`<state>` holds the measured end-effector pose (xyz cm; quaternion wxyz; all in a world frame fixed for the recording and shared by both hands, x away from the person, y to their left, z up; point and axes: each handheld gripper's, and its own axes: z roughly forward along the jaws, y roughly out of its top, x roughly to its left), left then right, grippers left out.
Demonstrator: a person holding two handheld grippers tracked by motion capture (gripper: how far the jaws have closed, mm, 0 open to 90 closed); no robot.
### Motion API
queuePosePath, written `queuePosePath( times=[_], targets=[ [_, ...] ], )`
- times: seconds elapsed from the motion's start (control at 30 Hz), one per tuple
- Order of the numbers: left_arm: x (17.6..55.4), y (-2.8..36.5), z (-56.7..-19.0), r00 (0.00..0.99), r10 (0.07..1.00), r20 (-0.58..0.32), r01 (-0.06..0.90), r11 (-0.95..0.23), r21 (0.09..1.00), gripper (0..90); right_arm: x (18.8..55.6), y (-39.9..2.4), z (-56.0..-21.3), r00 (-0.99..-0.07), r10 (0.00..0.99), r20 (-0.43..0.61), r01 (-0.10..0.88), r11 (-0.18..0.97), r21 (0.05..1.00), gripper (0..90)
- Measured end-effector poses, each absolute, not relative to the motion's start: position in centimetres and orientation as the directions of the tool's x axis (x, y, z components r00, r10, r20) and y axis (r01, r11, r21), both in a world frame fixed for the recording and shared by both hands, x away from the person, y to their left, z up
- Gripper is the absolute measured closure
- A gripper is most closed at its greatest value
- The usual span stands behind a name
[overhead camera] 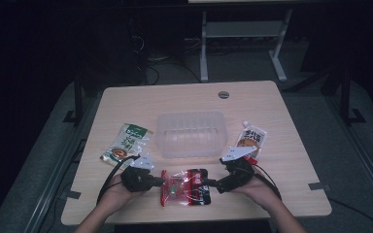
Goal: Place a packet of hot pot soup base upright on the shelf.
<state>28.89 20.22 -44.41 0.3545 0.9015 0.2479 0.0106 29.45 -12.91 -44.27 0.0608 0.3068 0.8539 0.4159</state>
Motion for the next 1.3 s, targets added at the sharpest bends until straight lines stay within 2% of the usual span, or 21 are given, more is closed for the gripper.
queuePosePath(
  times=[0.43,0.6,0.87,1.03,1.17,1.3],
  targets=[
    [28.8,19.9,-45.3,0.875,0.459,-0.152,0.452,-0.665,0.595,89.4,28.8,-12.3,-44.9,-0.83,0.529,0.175,0.468,0.492,0.734,5.9],
    [28.8,19.8,-45.5,0.876,0.459,-0.145,0.45,-0.675,0.585,89.5,28.5,-11.7,-44.9,-0.848,0.493,0.195,0.461,0.504,0.731,3.2],
    [28.9,19.9,-45.6,0.869,0.465,-0.169,0.467,-0.659,0.589,89.6,28.2,-11.1,-44.9,-0.855,0.465,0.23,0.469,0.504,0.726,3.9],
    [29.0,19.9,-45.5,0.865,0.469,-0.178,0.476,-0.655,0.587,89.6,28.6,-10.8,-45.3,-0.851,0.45,0.269,0.488,0.49,0.722,11.0],
    [28.9,19.9,-45.6,0.863,0.472,-0.177,0.478,-0.653,0.587,89.7,29.2,-10.9,-45.6,-0.844,0.431,0.318,0.51,0.467,0.722,21.3],
    [29.0,19.9,-45.5,0.866,0.469,-0.173,0.474,-0.66,0.583,89.7,29.4,-10.9,-45.9,-0.837,0.418,0.354,0.531,0.46,0.712,25.6]
  ],
)
